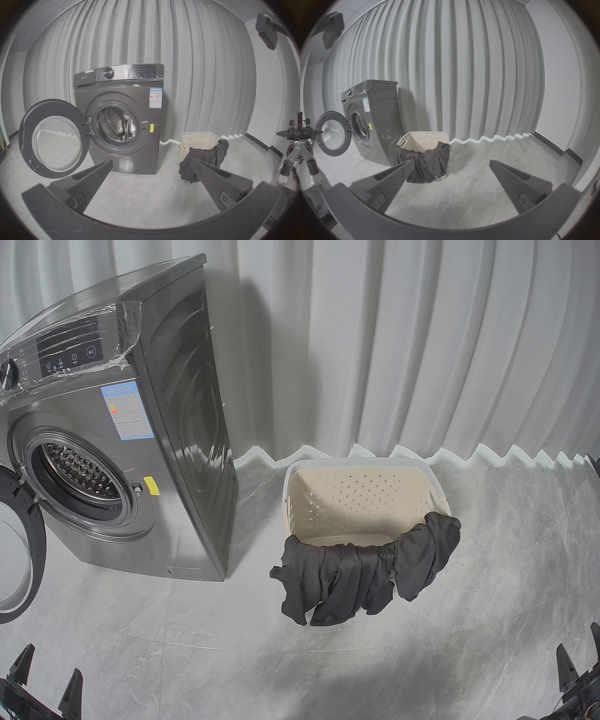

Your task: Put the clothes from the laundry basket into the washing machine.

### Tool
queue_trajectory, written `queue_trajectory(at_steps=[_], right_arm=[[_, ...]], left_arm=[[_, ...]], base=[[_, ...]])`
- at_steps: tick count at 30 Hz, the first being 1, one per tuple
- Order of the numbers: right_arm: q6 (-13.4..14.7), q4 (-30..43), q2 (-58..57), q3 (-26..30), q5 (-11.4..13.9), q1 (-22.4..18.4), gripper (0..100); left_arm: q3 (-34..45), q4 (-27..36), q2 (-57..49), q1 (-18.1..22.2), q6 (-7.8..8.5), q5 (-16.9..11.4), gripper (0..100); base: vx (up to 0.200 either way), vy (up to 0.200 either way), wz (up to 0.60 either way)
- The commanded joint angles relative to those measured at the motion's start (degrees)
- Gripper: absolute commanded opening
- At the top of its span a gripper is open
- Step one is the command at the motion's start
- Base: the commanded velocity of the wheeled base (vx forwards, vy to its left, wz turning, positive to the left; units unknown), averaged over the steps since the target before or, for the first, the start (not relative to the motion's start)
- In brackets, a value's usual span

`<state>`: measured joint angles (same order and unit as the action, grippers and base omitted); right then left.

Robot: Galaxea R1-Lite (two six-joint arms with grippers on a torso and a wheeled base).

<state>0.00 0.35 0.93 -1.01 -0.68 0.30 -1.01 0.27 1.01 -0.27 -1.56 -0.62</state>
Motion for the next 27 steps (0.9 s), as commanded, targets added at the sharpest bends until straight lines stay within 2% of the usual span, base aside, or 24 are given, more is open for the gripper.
queue_trajectory(at_steps=[1,9,27], right_arm=[[0.0,0.0,-0.9,0.8,0.0,0.0,100],[0.0,0.0,-0.9,0.9,0.0,0.0,100],[0.0,0.0,-0.9,0.8,0.0,0.0,100]], left_arm=[[0.9,0.0,-1.0,0.0,-0.02,0.0,100],[0.9,0.0,-1.0,0.0,-0.11,0.0,100],[0.9,0.0,-1.0,0.0,-0.11,0.0,100]], base=[[0.0,0.0,0.0],[0.0,0.0,0.0],[0.0,-0.2,0.0]])
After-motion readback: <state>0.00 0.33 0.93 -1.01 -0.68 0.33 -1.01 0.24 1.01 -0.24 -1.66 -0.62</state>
